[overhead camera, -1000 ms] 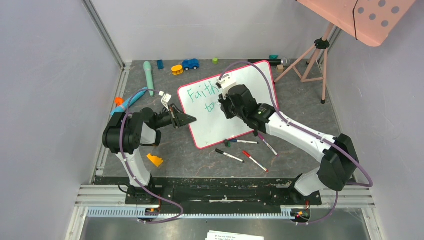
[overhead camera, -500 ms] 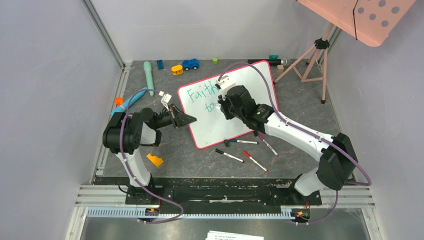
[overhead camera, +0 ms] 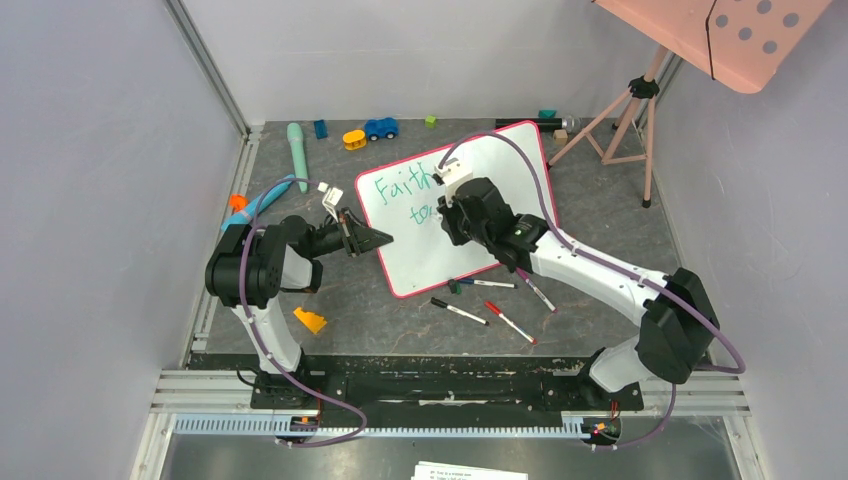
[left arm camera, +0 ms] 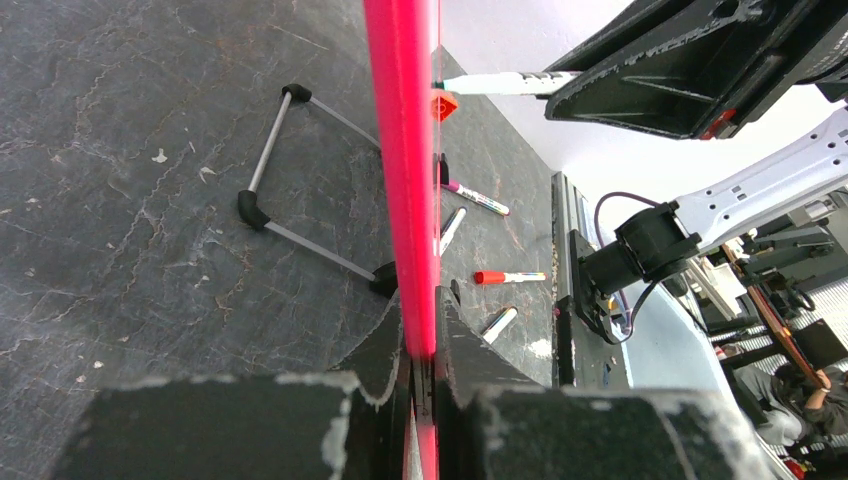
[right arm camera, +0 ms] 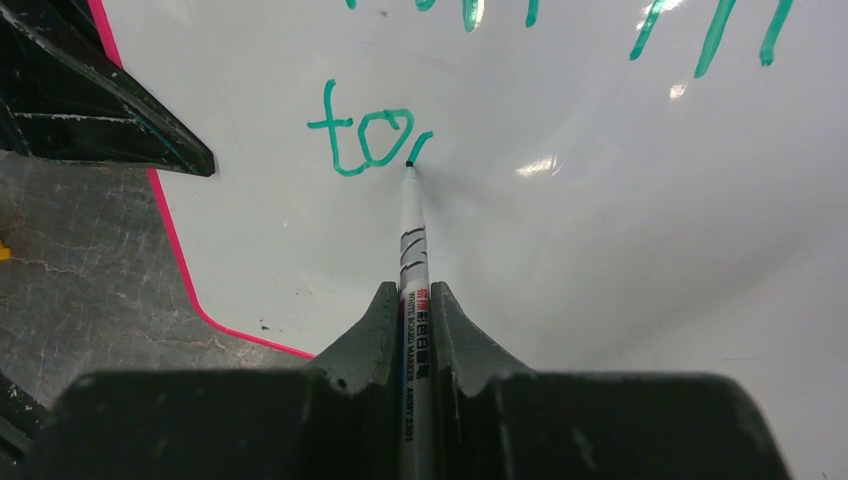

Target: Write a sentence on the whiteboard

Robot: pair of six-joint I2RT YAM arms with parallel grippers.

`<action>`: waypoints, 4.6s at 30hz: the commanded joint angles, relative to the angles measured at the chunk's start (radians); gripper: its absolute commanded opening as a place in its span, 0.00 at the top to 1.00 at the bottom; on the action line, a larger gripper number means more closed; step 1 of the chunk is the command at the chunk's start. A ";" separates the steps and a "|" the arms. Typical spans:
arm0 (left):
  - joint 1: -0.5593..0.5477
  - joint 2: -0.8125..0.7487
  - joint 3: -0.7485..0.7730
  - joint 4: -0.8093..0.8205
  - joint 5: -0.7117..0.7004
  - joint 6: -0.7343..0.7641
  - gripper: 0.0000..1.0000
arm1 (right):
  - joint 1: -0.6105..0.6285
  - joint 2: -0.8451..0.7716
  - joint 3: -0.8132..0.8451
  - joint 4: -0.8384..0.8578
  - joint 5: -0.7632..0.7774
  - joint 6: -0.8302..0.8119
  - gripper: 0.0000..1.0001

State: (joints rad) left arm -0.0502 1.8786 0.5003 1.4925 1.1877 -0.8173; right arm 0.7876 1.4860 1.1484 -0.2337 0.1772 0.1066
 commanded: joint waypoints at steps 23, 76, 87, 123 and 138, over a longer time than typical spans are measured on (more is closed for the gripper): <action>-0.027 0.014 -0.009 0.064 0.116 0.123 0.98 | -0.017 0.051 0.079 -0.007 0.042 -0.023 1.00; -0.026 0.017 -0.008 0.064 0.116 0.122 0.98 | -0.047 -0.009 -0.024 -0.010 -0.012 0.018 1.00; -0.026 0.014 -0.011 0.064 0.116 0.124 0.98 | -0.047 0.025 0.055 -0.012 0.010 -0.003 1.00; -0.027 0.011 -0.011 0.065 0.116 0.124 0.98 | -0.046 -0.033 -0.058 0.010 -0.027 0.043 1.00; -0.027 0.014 -0.008 0.064 0.116 0.121 0.98 | -0.048 0.037 0.081 -0.017 0.007 -0.014 1.00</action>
State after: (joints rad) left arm -0.0502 1.8786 0.5003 1.4910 1.1877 -0.8173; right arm 0.7544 1.4895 1.1709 -0.2642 0.1230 0.1284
